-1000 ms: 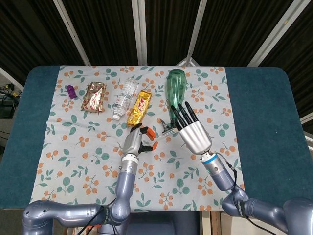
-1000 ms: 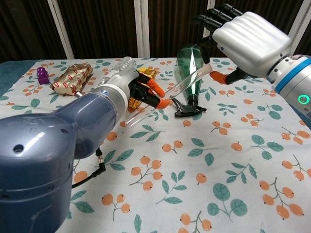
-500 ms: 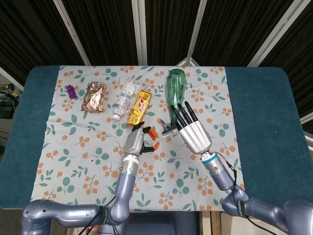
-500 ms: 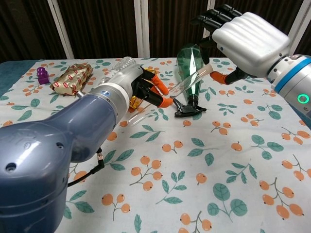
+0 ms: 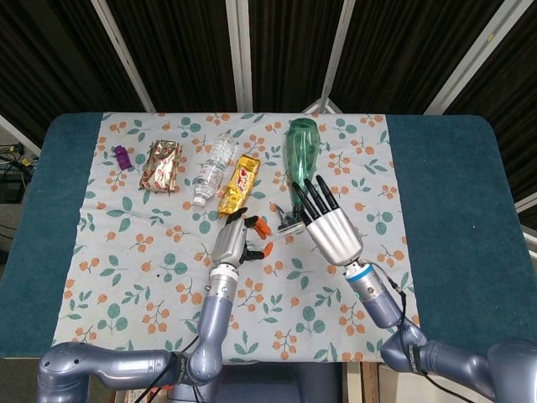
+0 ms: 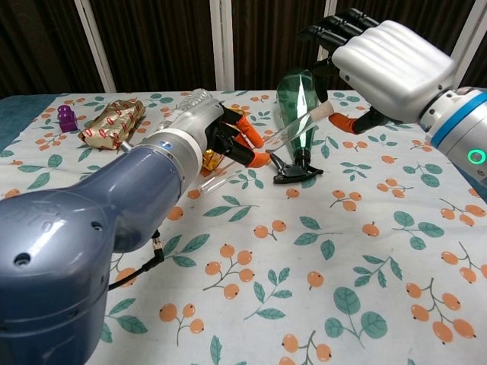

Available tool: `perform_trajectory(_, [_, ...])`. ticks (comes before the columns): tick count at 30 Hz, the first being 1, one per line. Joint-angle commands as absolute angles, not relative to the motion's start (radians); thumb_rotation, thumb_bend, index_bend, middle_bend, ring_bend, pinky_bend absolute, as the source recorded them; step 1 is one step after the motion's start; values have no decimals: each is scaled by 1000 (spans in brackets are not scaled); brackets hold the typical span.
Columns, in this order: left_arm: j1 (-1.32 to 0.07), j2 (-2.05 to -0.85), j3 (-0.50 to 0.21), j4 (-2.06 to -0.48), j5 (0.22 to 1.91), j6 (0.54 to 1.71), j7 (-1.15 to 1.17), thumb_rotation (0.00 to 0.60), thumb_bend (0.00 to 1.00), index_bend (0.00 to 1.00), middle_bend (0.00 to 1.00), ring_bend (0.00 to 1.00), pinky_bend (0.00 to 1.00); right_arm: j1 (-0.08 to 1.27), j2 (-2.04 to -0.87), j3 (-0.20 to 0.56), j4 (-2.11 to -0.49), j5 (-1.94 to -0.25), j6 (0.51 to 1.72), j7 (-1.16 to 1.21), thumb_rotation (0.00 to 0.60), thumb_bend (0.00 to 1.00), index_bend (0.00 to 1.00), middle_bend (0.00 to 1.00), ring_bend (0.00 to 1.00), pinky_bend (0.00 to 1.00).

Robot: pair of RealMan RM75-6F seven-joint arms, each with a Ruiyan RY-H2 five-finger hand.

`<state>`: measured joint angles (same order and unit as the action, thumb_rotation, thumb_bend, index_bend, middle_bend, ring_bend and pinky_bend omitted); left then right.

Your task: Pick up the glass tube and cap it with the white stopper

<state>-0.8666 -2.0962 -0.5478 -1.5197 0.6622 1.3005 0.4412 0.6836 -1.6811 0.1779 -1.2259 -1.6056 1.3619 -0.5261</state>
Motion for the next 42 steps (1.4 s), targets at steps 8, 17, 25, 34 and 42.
perform_trajectory(8, [-866, -2097, -546, -1513, 668, 1298, 439, 600, 523, 669, 529, 82, 0, 678, -1672, 177, -1225, -1599, 1356, -530, 600, 414, 269, 61, 0, 0])
perform_trajectory(17, [-857, -2084, -524, -1507, 700, 1296, 435, 600, 523, 669, 529, 82, 0, 660, -1651, 177, -1247, -1578, 1353, -530, 600, 415, 90, 11, 0, 0])
perform_trajectory(25, [-832, -2061, -490, -1513, 718, 1288, 428, 600, 523, 669, 529, 82, 0, 638, -1628, 171, -1254, -1569, 1360, -520, 600, 414, 89, 10, 0, 0])
perform_trajectory(34, [-801, -2037, -435, -1518, 758, 1275, 414, 600, 523, 669, 529, 82, 0, 619, -1603, 178, -1251, -1546, 1362, -517, 600, 415, 89, 9, 0, 0])
perform_trajectory(42, [-773, -2030, -374, -1512, 793, 1260, 402, 600, 523, 669, 529, 82, 0, 608, -1578, 198, -1268, -1514, 1360, -518, 600, 414, 89, 7, 0, 0])
